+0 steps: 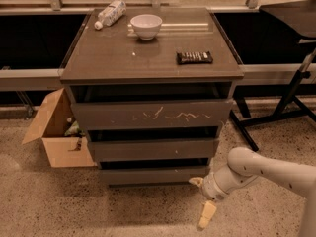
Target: Open bottom drawer
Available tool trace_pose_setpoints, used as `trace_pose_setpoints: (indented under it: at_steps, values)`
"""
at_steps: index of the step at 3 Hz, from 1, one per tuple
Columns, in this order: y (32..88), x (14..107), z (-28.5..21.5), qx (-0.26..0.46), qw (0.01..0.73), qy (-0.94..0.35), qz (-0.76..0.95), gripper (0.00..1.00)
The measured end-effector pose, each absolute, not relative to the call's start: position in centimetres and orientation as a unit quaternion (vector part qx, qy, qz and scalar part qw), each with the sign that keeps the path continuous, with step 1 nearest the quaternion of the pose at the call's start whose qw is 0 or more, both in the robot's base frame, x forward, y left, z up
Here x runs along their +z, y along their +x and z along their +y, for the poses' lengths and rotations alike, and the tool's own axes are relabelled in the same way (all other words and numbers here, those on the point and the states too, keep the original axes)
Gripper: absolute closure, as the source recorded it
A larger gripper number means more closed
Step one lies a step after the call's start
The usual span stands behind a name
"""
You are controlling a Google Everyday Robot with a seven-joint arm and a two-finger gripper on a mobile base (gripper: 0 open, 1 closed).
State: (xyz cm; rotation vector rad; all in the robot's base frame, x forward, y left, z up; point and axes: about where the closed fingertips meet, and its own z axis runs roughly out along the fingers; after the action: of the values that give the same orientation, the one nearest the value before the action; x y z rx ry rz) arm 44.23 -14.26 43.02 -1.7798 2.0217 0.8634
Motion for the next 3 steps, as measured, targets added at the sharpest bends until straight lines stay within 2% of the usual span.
trace_pose_setpoints:
  at_steps: [1,2,3]
  values:
    - [49.2,36.5,-17.9,0.264,0.151,-0.624,0.720,0.00]
    - [52.9,34.1,-19.6,0.238,0.167,-0.634,0.716,0.00]
    - [52.9,34.1,-19.6,0.238,0.167,-0.634,0.716,0.00]
